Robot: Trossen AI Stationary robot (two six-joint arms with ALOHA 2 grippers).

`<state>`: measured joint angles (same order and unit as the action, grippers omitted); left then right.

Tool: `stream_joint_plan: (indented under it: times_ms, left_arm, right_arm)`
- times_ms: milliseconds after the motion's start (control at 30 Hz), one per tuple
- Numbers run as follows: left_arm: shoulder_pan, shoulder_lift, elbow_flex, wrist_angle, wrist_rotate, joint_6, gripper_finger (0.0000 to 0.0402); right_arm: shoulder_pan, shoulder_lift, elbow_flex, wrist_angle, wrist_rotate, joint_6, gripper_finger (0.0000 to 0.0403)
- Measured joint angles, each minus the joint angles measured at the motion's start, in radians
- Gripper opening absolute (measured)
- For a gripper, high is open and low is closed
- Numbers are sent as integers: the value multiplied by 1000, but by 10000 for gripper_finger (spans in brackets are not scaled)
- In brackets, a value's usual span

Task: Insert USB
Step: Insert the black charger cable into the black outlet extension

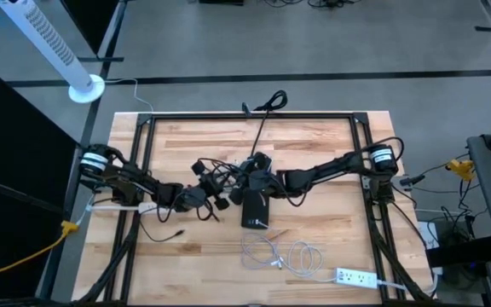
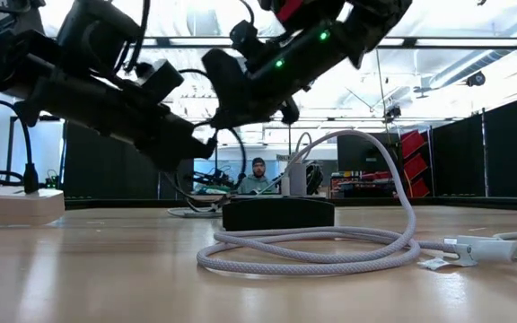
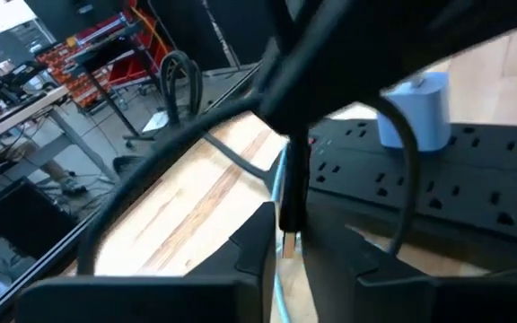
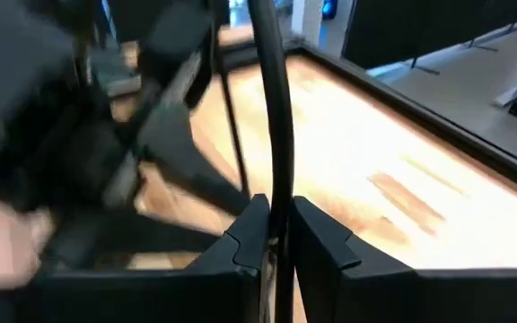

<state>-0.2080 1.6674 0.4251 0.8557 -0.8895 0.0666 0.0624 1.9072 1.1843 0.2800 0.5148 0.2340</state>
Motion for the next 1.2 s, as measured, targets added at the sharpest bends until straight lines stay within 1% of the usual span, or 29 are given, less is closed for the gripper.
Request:
stream_joint_plan:
  times_ms: [100,233,300,333,433,500,667,800,933,1067,1200]
  left_arm:
    - [-17,-1,-4,-1,46,3,71]
    - [-29,-1,-5,-2,194,-13,101]
    - [-30,-1,-8,-10,268,-32,114]
    - [-29,-1,-9,-14,289,-42,120]
    - [-29,-1,-9,-39,308,-76,133]
    - [-29,-1,-9,-54,320,-92,138]
    - [-29,-1,-9,-58,398,-106,143]
    - [-29,-1,-9,-57,462,-121,134]
    - [-29,0,-5,-55,472,-129,123]
    - [-29,0,4,-55,474,-142,111]
    - [-29,0,5,-51,474,-155,104]
  right_arm:
    - [0,-52,0,-97,-37,-63,24]
    - [2,-127,0,-245,-146,-126,24]
    - [7,-157,-2,-310,-225,-152,24]
    - [12,-169,-5,-324,-271,-161,24]
    - [34,-198,-22,-329,-432,-168,24]
    - [56,-201,-33,-328,-504,-178,24]
    - [136,-201,-87,-309,-519,-258,24]
    - [169,-201,-141,-248,-515,-262,24]
    - [171,-202,-201,-115,-515,-254,24]
    - [170,-202,-262,-48,-514,-262,24]
    - [164,-198,-290,15,-512,-293,24]
